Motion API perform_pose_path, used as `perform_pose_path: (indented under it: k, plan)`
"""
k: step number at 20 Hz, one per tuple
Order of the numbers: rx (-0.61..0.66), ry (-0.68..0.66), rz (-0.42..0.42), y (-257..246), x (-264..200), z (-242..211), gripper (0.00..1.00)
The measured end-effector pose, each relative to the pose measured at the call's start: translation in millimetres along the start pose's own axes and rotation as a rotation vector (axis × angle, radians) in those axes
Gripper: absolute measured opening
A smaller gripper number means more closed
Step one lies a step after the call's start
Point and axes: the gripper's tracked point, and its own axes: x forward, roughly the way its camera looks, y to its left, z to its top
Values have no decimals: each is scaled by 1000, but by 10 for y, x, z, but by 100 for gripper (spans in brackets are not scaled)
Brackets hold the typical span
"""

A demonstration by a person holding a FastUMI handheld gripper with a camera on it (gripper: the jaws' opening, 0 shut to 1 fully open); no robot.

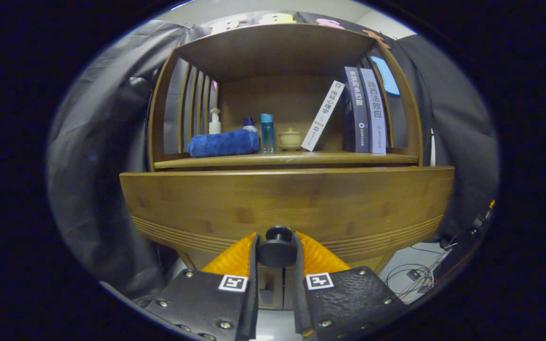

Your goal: Pull open the drawer, take out the items inside it, and place them on the countertop above the cabinet.

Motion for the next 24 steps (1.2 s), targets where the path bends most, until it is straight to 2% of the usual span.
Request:
perform_pose_path:
  k: [7,24]
  plan:
    - [-2,2,8,3,-352,-99,31]
    - [30,23,3,56,-700,-223,31]
